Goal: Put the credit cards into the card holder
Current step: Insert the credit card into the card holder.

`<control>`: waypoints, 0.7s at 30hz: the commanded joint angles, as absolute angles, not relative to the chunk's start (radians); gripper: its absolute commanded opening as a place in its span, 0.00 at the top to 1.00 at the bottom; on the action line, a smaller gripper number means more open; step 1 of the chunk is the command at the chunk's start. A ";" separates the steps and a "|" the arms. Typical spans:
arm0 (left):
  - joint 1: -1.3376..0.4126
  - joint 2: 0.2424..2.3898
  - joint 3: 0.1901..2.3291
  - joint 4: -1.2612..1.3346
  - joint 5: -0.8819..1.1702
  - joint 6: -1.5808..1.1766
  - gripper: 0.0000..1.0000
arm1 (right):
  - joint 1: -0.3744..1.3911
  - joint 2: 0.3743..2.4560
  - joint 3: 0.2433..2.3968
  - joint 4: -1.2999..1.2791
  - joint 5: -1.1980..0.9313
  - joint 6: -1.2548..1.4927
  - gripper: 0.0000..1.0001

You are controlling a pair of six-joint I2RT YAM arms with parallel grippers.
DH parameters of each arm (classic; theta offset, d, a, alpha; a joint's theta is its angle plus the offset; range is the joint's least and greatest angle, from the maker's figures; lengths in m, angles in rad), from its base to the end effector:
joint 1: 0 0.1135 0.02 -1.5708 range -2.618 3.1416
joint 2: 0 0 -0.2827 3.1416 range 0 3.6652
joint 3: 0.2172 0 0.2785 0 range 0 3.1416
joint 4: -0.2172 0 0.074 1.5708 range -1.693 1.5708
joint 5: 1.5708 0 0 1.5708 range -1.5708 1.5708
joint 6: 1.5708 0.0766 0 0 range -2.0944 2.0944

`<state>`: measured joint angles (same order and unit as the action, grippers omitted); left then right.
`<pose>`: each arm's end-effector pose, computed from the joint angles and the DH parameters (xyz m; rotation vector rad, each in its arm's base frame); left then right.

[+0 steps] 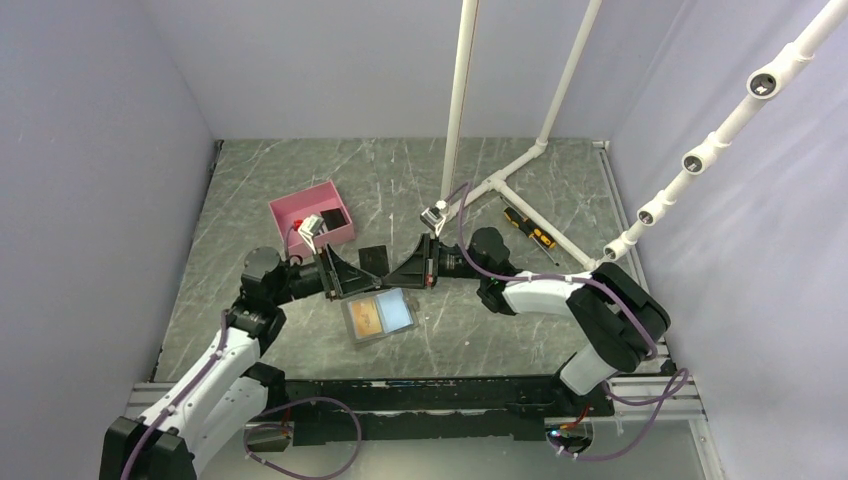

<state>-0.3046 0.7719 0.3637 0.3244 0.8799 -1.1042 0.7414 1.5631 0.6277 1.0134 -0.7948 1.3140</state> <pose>0.1857 -0.1203 0.2475 0.0171 1.9620 -1.7181 0.2248 0.2799 0.2229 -0.2790 1.9840 2.0845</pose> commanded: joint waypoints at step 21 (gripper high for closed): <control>-0.310 0.859 0.437 -0.329 0.646 -0.802 1.00 | 0.745 1.644 0.899 0.128 -0.682 0.617 0.67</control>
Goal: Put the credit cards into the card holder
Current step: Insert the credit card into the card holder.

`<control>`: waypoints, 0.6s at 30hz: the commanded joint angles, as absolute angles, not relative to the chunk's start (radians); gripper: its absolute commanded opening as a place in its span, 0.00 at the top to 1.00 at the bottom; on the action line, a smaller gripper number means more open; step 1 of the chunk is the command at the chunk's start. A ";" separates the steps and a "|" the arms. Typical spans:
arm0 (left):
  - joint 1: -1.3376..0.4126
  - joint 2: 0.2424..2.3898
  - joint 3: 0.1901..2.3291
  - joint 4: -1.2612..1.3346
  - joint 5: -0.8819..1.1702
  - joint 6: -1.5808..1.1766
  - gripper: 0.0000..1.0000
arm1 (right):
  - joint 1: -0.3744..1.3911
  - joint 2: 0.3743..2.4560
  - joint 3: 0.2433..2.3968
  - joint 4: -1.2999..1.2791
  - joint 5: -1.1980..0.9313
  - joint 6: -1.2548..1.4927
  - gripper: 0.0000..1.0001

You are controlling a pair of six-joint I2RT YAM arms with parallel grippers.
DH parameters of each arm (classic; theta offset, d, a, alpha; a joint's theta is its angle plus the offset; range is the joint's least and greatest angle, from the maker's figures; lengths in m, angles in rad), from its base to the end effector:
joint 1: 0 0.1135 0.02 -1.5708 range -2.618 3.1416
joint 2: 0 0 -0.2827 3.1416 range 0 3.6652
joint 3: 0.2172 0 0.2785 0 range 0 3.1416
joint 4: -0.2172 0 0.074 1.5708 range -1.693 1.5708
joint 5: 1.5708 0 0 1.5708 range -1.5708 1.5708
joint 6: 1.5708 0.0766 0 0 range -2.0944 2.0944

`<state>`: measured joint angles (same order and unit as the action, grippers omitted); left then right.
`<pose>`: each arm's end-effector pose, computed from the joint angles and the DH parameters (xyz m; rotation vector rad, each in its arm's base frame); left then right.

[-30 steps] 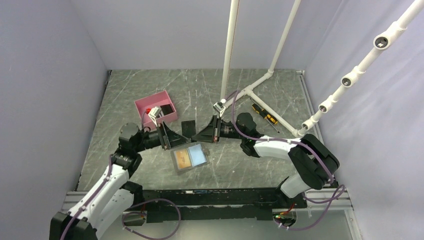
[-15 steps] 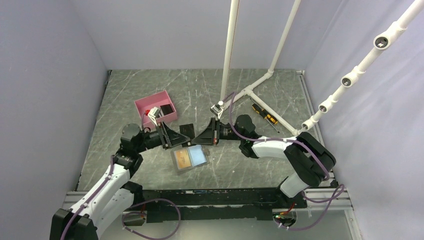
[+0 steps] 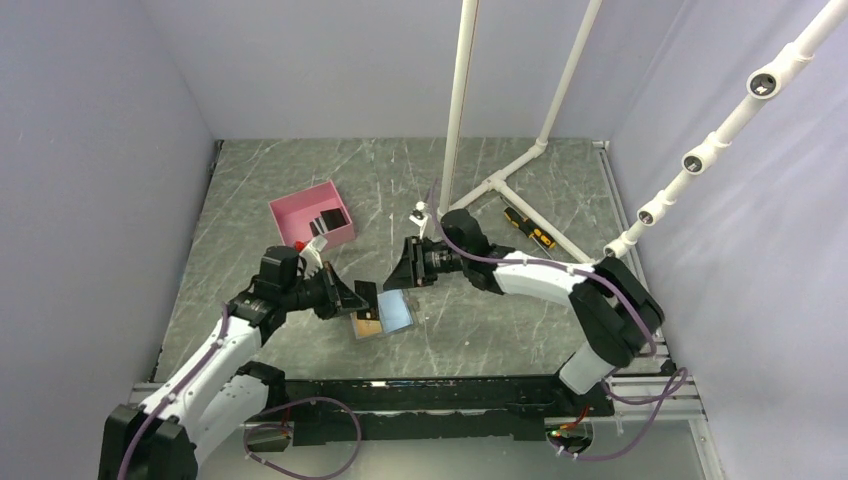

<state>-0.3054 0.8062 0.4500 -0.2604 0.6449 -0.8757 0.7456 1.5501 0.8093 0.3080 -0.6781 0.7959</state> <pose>0.1868 -0.1072 0.2007 -0.2714 2.3682 -1.3280 0.2441 0.2908 0.2008 -0.4524 2.2703 1.5775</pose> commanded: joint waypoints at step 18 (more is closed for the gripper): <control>-0.317 1.087 0.284 0.030 0.684 -0.829 1.00 | 0.747 1.847 0.923 0.092 -0.520 0.505 1.00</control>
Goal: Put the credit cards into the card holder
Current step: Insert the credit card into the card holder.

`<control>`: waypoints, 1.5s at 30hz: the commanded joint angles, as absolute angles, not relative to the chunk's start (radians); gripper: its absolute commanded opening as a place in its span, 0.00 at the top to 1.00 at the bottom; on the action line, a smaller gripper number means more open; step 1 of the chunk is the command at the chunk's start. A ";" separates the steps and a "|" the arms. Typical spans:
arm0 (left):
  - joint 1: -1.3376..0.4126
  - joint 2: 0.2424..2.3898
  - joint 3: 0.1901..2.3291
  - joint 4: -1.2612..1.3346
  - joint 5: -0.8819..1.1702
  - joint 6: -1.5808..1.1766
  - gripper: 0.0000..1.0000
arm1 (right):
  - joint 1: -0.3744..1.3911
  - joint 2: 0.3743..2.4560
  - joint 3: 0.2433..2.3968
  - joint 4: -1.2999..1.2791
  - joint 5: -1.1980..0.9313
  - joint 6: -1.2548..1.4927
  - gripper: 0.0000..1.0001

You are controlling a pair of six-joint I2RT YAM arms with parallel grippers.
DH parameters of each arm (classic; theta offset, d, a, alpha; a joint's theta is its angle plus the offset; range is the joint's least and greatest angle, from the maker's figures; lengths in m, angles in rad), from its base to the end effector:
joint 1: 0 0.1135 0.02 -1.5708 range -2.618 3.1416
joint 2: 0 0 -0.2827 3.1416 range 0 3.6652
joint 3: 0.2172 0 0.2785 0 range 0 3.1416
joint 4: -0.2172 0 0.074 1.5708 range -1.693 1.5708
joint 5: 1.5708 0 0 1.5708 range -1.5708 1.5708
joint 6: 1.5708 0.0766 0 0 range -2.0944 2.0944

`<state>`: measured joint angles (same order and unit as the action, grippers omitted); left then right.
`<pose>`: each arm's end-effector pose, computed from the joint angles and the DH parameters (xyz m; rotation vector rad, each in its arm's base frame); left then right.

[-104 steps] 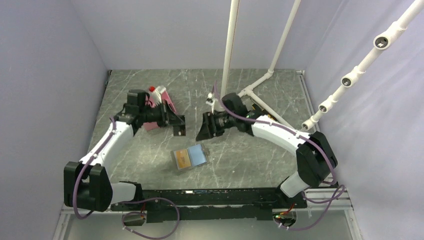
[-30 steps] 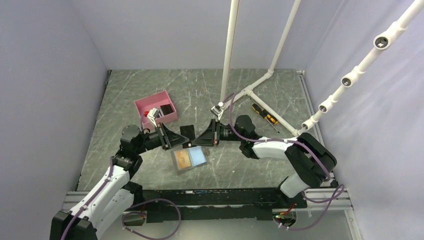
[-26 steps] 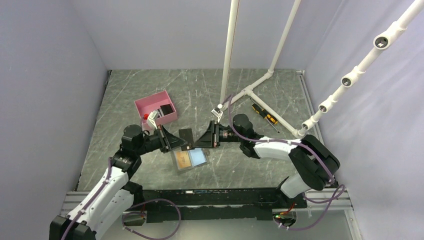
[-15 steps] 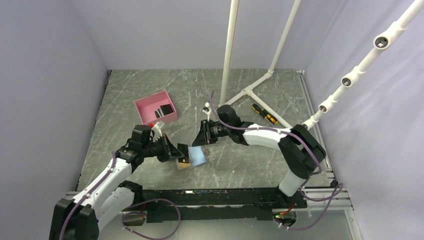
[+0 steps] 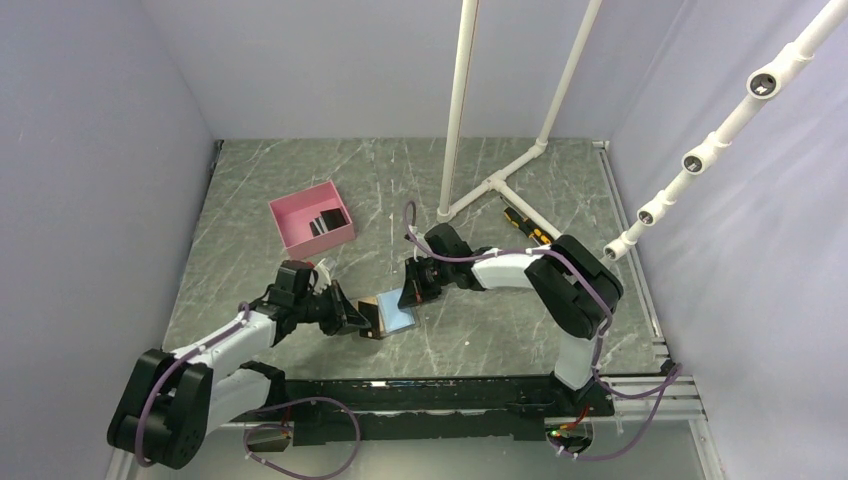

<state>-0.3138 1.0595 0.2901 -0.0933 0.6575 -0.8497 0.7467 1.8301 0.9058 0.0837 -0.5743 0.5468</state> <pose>0.1818 -0.1082 0.1117 -0.3740 2.6065 -1.2752 0.2627 0.2998 0.1028 -0.5572 2.5843 1.2242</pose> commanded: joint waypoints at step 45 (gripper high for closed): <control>-0.318 1.348 0.259 0.431 0.692 -0.903 1.00 | 0.747 1.847 0.903 0.114 -0.503 0.516 1.00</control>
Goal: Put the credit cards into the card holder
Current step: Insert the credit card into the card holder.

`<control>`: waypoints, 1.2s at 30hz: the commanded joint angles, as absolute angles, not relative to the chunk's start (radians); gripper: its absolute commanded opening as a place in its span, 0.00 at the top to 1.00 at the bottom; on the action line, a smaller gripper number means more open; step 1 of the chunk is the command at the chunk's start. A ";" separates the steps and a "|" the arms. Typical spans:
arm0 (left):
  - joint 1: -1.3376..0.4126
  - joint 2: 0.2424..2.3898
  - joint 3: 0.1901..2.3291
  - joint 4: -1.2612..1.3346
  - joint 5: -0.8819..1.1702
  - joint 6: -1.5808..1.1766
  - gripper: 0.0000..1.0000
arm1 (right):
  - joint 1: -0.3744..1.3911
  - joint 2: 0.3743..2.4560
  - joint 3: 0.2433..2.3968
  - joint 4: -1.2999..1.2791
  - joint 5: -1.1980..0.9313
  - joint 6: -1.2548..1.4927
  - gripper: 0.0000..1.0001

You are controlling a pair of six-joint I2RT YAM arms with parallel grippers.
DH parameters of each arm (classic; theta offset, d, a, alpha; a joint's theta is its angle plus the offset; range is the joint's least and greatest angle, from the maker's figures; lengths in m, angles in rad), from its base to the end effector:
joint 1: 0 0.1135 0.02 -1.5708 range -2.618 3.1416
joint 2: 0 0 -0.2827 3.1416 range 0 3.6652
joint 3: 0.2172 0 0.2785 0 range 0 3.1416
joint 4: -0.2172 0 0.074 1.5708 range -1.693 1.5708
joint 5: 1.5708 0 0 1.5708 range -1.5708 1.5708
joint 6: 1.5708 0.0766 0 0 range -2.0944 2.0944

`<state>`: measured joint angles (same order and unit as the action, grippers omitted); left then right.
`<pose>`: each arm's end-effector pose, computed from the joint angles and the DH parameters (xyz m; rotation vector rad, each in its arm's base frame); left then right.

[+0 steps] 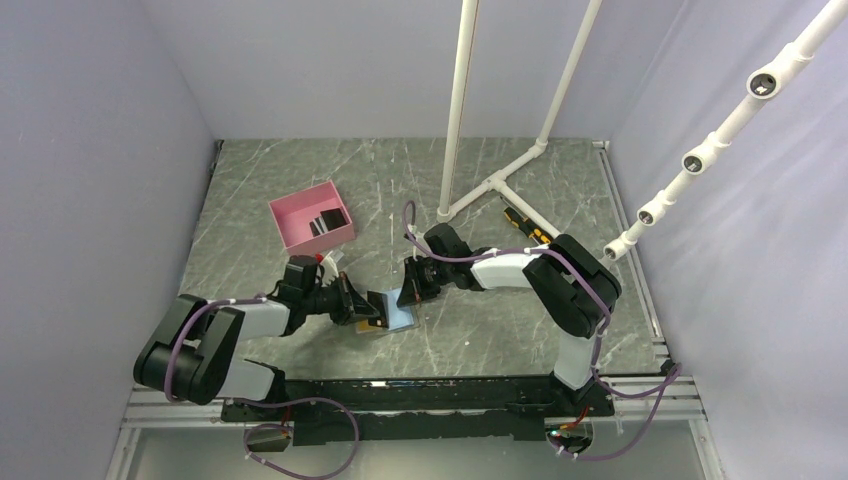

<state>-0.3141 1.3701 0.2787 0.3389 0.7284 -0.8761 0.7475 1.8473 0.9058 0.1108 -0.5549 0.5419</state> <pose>0.2107 -0.1221 0.0873 -0.2961 2.5150 -1.3960 0.2656 0.3012 0.0982 -0.5553 2.5699 1.2041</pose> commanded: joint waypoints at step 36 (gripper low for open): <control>-0.324 1.245 0.324 0.109 0.682 -0.812 1.00 | 0.752 1.800 0.919 0.051 -0.477 0.500 0.99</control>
